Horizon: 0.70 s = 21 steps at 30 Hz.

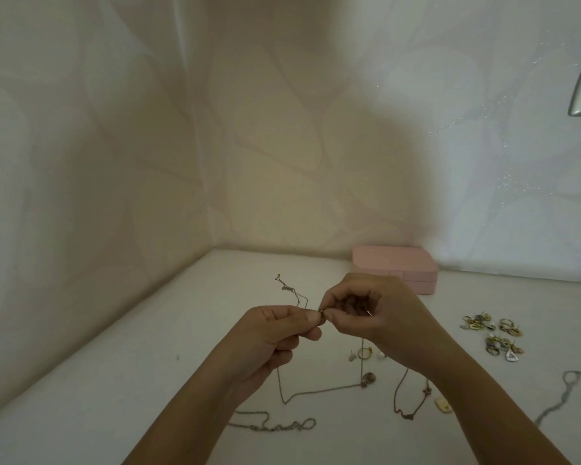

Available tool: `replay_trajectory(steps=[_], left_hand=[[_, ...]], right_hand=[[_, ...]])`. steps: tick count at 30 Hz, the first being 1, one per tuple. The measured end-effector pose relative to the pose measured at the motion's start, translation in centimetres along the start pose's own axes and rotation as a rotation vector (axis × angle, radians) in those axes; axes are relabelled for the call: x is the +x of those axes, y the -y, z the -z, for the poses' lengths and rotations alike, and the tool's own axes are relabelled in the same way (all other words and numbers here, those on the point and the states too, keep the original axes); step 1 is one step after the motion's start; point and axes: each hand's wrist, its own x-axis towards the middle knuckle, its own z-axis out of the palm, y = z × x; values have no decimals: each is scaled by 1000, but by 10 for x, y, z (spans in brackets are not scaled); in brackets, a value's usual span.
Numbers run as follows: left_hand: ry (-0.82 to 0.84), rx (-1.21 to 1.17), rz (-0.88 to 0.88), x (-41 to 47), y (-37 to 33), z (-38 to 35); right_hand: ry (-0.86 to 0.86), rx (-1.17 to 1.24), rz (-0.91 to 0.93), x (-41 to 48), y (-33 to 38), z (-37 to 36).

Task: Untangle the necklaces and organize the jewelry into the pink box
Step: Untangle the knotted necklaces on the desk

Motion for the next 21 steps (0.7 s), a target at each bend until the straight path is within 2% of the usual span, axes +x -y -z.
replay_trajectory(steps=[15,21], left_hand=[[-51,-12,28,3,1,0],[-78,-8,3,3,1,3]], right_hand=[[12,-73,4,0,-2,-2],[99,-146,-46,0,2,6]])
